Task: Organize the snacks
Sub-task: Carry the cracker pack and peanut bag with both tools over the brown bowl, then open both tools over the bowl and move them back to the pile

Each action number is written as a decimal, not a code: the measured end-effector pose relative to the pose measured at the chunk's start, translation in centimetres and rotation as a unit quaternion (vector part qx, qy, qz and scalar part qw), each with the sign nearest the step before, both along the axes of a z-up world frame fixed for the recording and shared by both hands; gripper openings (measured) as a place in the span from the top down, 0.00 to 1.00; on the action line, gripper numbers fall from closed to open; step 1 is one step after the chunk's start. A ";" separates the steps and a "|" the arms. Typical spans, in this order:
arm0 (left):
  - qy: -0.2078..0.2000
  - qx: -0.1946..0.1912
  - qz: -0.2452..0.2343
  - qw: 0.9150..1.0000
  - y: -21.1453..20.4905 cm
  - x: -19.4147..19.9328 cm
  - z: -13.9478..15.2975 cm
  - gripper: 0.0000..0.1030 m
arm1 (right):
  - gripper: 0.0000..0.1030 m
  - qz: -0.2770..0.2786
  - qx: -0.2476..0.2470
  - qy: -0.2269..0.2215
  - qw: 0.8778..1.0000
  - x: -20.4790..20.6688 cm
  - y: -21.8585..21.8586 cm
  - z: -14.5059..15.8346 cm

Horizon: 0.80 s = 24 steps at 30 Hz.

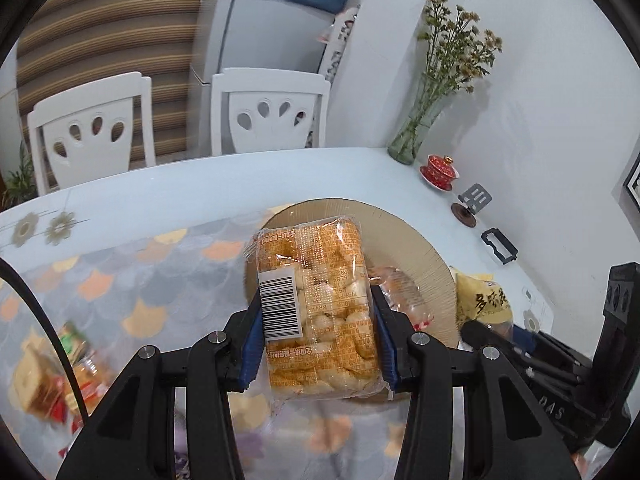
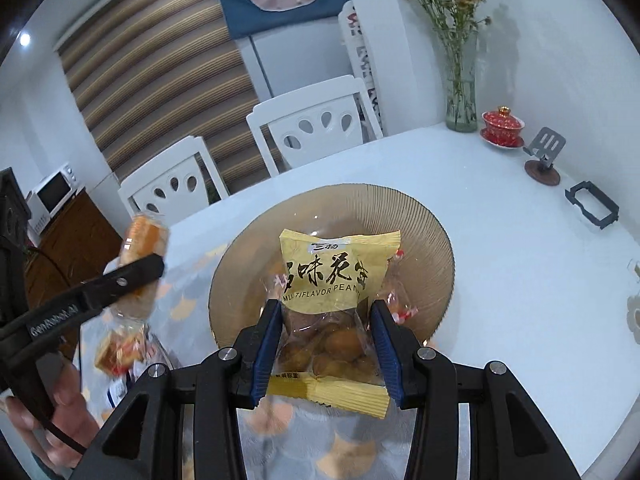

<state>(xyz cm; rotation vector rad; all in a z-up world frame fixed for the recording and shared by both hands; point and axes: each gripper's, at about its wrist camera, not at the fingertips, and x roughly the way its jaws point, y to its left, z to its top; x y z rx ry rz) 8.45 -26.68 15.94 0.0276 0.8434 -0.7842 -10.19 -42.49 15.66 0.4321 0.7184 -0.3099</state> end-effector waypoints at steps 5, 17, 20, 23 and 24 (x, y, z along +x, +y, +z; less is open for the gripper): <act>0.017 0.007 -0.008 1.000 -2.7 1.3 -0.6 0.57 | 0.57 -0.004 0.002 0.006 1.000 1.5 -0.1 -0.3; -0.016 0.021 0.015 1.000 0.9 0.0 0.3 0.34 | 0.41 -0.009 0.005 -0.003 1.000 0.2 -0.7 -0.7; -0.024 0.016 0.038 0.999 5.3 -1.5 1.1 0.34 | 0.41 0.020 0.015 -0.009 1.000 -0.6 0.7 -0.8; -0.037 0.019 0.081 0.996 11.0 -3.2 1.5 0.34 | 0.41 0.066 0.013 -0.015 0.998 -1.1 3.2 -0.8; -0.038 0.017 0.098 0.994 12.9 -3.7 1.5 0.34 | 0.41 0.086 0.011 -0.017 0.996 -1.3 4.3 -0.9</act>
